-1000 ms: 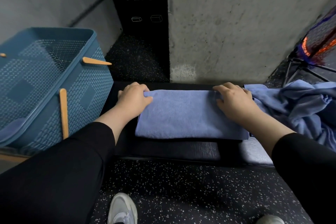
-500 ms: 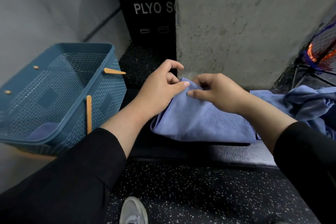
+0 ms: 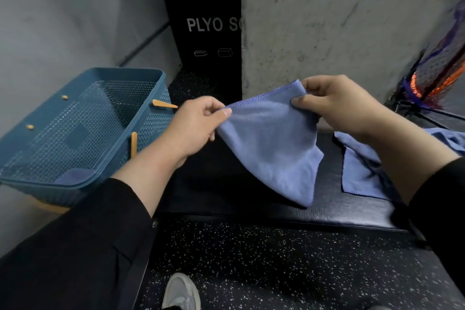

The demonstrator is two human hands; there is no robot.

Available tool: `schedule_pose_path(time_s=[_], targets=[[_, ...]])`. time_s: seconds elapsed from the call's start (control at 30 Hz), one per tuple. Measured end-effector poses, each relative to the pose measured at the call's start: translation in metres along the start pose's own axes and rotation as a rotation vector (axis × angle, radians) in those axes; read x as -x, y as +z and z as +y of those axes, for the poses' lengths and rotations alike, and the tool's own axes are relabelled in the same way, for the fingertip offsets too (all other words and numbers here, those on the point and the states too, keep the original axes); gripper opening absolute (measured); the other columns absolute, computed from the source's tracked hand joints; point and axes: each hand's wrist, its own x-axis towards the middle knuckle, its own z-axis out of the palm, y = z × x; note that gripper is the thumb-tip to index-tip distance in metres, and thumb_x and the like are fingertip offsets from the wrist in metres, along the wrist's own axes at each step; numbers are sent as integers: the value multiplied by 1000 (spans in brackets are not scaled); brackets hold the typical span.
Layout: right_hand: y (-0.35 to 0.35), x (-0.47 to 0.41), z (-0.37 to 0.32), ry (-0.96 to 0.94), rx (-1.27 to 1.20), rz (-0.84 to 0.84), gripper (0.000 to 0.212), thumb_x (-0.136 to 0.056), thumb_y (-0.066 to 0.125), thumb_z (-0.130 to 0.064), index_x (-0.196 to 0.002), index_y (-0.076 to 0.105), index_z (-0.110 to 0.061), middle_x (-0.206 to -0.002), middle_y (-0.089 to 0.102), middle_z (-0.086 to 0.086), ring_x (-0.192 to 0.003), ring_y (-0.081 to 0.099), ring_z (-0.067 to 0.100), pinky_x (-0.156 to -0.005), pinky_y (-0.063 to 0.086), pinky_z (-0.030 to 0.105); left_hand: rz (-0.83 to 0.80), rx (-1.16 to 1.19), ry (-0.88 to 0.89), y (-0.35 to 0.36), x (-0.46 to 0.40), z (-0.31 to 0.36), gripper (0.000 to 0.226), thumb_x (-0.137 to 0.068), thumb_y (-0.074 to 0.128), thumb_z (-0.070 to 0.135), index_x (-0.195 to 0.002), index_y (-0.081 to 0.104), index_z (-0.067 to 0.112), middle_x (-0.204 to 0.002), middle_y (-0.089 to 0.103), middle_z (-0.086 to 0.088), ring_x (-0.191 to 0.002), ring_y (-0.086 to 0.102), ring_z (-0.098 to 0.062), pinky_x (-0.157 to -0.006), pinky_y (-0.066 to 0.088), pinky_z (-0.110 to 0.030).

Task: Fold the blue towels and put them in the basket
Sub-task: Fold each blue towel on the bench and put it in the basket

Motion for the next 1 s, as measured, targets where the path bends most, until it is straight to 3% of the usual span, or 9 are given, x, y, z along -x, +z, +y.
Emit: schedule_pose_path(time_s=[0.17,0.3,0.4,0.53,0.6,0.77,0.83,0.9,1.0], targets=[[-3,0,-16,0,-46,76,18,-88,60,-17,-93,69,-3,-72,57,6,-61,47,15,-57,44,31,15,97,43,-4,-7,24,5,-100,58,18,-100,62,15,-67,63,-6,-49,58,-20,-45,45,-29],[-3,-4,-14,75,-107,121,19,-88,56,-14,-91,71,-3,-67,57,2,-57,48,15,-53,47,31,-87,272,-14,-5,-12,28,25,-95,61,1,-117,62,13,-88,74,-6,-68,67,-21,-64,56,-29],[-1,-6,-10,168,-138,130,16,-89,54,-14,-84,68,-10,-54,50,-7,-47,43,14,-48,48,25,-28,269,-60,0,-19,26,18,-93,66,4,-109,70,11,-85,76,-4,-70,67,-14,-68,54,-28],[7,-16,-5,170,-252,147,15,-92,54,-12,-93,68,-6,-79,60,6,-71,60,18,-63,62,38,195,-40,-38,10,-30,25,15,-94,66,22,-83,73,14,-63,60,6,-53,48,-6,-52,39,-20],[11,-20,-5,107,-260,208,14,-91,54,-10,-94,67,-5,-82,59,6,-80,61,16,-72,63,41,252,63,-42,13,-34,32,16,-96,63,20,-84,70,14,-70,64,-4,-51,56,-13,-50,43,-26],[0,-21,-15,-105,-209,405,17,-85,51,-19,-91,66,-18,-88,67,14,-86,67,30,-86,56,56,260,387,124,9,-38,61,13,-100,58,11,-94,67,18,-98,74,-6,-92,75,-19,-84,61,-39],[-3,-15,-17,-198,-170,450,14,-87,51,-17,-86,63,-23,-83,67,5,-81,63,20,-85,57,42,254,393,213,5,-36,65,14,-98,60,11,-96,68,22,-102,75,-2,-100,73,-17,-92,58,-42],[-2,-3,-13,-264,-87,484,19,-92,53,-10,-80,56,-25,-69,55,-8,-66,47,6,-64,44,22,232,329,278,2,-28,62,15,-96,62,15,-103,71,24,-112,74,6,-110,69,-13,-99,54,-41],[5,26,8,-283,-40,388,28,-92,56,-5,-78,54,-28,-64,53,-2,-60,36,4,-54,33,25,104,204,279,0,0,40,23,-96,65,12,-112,71,27,-119,71,15,-115,63,-1,-103,48,-28]])
